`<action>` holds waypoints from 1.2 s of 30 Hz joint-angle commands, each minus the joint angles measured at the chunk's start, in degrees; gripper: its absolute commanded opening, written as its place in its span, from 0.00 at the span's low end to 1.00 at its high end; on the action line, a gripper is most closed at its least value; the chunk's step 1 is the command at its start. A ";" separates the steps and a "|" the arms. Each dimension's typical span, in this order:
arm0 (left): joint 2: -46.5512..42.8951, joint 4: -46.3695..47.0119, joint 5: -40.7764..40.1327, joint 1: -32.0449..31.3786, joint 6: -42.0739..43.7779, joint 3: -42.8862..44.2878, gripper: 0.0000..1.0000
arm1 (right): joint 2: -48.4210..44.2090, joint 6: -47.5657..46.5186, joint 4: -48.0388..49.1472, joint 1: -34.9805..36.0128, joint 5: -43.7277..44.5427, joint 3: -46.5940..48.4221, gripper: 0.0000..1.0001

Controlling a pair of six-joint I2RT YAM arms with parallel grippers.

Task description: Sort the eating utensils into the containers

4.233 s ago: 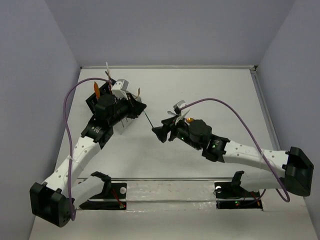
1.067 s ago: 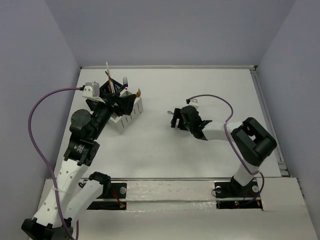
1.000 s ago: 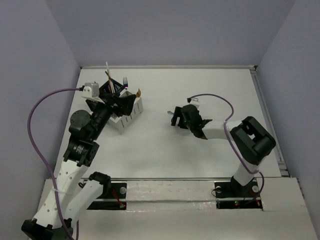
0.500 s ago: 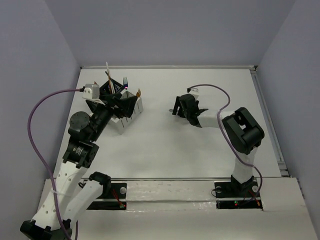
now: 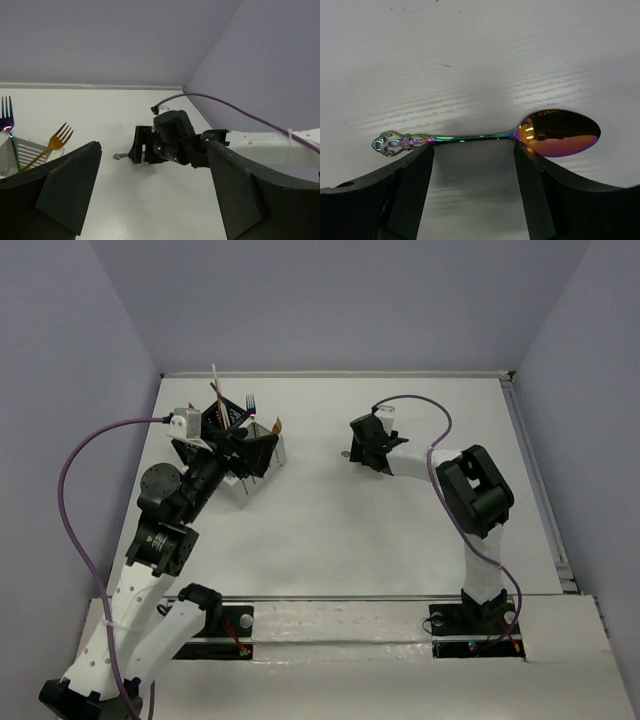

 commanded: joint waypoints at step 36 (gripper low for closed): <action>0.19 4.05 2.27 -2.21 -1.06 0.21 0.98 | 1.48 -3.02 -6.97 -5.45 -1.95 -3.19 0.34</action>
